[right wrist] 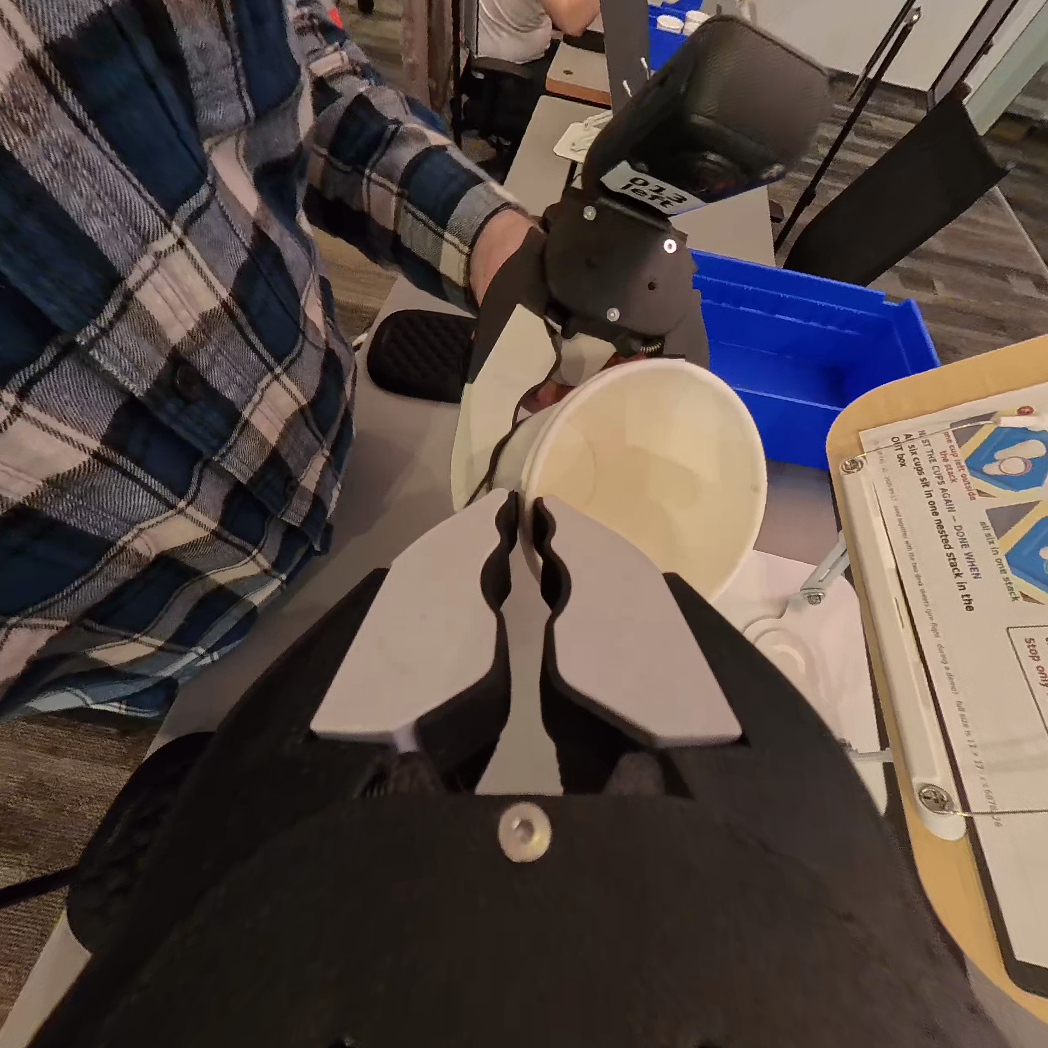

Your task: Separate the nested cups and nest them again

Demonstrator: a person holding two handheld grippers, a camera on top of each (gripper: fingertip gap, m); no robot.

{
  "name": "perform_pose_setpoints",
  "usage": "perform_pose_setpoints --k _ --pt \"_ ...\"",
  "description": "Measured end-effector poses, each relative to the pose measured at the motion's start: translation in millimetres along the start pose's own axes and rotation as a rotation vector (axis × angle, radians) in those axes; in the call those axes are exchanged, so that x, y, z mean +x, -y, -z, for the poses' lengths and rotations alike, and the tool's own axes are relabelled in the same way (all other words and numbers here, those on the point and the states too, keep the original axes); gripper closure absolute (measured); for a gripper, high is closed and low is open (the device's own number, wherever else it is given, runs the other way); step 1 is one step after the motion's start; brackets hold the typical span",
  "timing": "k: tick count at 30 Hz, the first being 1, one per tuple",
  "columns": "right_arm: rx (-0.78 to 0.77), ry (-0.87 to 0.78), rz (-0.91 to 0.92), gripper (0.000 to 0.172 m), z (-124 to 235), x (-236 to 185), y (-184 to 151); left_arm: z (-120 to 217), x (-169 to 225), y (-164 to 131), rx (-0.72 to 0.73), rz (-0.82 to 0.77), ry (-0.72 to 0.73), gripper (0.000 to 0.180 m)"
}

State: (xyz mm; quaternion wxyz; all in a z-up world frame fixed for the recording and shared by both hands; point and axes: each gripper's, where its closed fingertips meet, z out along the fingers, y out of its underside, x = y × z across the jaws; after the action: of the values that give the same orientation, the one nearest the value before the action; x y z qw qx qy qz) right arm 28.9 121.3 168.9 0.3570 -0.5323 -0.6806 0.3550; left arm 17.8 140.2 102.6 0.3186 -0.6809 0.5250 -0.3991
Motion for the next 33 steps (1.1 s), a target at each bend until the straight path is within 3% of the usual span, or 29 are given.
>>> perform_pose_setpoints --k 6,11,26,33 --pt "0.009 -0.037 -0.099 0.154 3.4 12.6 6.2 -1.4 -11.7 0.3 -0.006 -0.035 0.116 0.09" --pt "0.017 -0.048 -0.161 0.165 -0.5 16.5 11.3 -2.5 -20.8 -3.7 -0.058 -0.095 0.208 0.09" --pt "0.117 -0.004 -0.4 0.168 -1.4 24.5 13.8 11.1 -42.1 4.2 -0.042 -0.198 0.426 0.09" --pt "0.072 0.006 -0.445 0.168 -3.5 24.4 5.5 16.9 -51.0 2.0 -0.101 -0.281 0.518 0.09"
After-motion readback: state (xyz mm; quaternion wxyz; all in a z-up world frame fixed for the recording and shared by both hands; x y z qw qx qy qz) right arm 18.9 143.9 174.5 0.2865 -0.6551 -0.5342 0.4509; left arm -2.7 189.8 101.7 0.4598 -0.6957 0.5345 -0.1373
